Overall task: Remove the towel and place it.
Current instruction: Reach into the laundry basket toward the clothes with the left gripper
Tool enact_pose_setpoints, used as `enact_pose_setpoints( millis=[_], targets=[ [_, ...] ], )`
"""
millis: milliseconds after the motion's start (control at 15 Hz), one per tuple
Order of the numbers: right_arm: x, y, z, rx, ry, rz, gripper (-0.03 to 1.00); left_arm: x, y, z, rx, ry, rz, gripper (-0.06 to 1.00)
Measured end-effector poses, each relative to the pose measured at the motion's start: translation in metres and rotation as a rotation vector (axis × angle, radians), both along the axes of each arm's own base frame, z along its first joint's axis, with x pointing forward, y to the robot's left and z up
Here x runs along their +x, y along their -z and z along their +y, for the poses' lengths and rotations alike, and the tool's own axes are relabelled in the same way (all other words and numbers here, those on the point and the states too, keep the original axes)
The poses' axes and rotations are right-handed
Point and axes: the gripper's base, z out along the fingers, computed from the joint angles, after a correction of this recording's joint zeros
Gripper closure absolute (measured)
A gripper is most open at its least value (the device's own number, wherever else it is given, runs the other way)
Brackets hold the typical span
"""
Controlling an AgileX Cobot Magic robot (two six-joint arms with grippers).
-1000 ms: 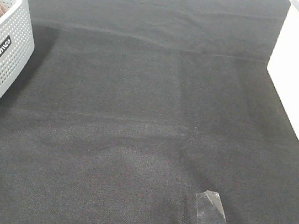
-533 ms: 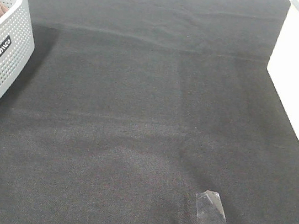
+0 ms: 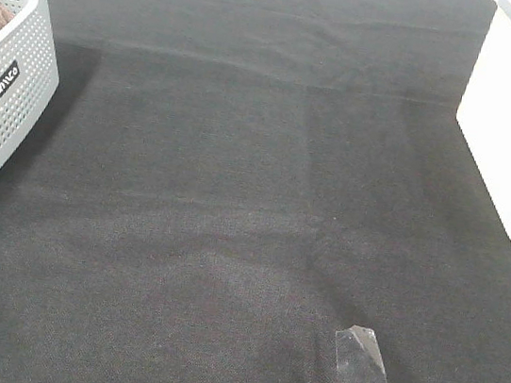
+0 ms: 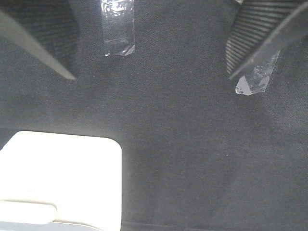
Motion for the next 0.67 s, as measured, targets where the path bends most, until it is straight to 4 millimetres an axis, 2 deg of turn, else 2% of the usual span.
enact_pose_setpoints(
  millis=[667],
  targets=[
    [0.0000, 0.0000, 0.0000, 0.000, 0.000, 0.000, 0.19, 0.0000, 0.0000, 0.0000, 0.000, 0.000, 0.000, -0.05]
  ],
)
